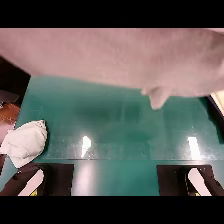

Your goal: Fold the shirts.

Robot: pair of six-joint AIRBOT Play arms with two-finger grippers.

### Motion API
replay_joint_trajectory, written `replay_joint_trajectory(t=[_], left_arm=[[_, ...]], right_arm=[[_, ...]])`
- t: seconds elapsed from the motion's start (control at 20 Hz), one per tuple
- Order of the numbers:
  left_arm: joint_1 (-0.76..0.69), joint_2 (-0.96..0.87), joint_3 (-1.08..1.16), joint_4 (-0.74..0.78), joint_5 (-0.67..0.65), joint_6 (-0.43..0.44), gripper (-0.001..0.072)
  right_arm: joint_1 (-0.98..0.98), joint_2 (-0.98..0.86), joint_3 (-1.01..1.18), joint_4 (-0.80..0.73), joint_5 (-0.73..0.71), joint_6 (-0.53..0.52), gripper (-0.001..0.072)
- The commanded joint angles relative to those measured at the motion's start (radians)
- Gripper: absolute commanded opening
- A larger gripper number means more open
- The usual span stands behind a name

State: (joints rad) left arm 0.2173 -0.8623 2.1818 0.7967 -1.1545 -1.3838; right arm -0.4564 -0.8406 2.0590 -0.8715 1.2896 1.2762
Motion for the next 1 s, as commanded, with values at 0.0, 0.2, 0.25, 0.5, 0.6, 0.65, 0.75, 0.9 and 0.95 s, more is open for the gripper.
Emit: replay_joint_trajectory(t=[0.0,0.2,0.25,0.5,0.6,0.65,0.75,0.9,0.95], left_arm=[[0.0,0.047,0.018,-0.045,-0.017,-0.026,0.0021],[0.0,0.043,-0.207,0.034,-0.072,-0.041,0.0021],[0.0,0.031,-0.301,0.053,-0.106,-0.058,0.0021],[-0.002,-0.102,-0.762,0.054,-0.184,-0.051,0.0021],[-0.034,-0.203,-0.869,0.084,-0.174,-0.027,0.0021],[-0.064,-0.266,-0.893,0.101,-0.158,-0.006,0.0021],[-0.125,-0.395,-0.896,0.131,-0.067,0.034,0.0021],[-0.155,-0.535,-0.895,0.137,0.183,0.04,0.0022],[-0.155,-0.564,-0.888,0.139,0.251,0.04,0.0022]], right_arm=[[-0.001,0.0,0.068,-0.128,0.171,0.055,0.0009],[0.0,-0.023,-0.096,-0.124,0.246,0.055,0.0008],[0.0,-0.052,-0.129,-0.125,0.276,0.055,0.0008],[0.082,-0.271,-0.315,-0.137,0.356,0.097,0.0007],[0.177,-0.375,-0.385,-0.227,0.355,0.117,0.0008],[0.228,-0.431,-0.408,-0.286,0.352,0.125,0.0008],[0.332,-0.55,-0.428,-0.406,0.312,0.13,0.0008],[0.439,-0.697,-0.401,-0.504,0.15,0.13,0.0008],[0.455,-0.743,-0.369,-0.513,0.09,0.133,0.0008]])
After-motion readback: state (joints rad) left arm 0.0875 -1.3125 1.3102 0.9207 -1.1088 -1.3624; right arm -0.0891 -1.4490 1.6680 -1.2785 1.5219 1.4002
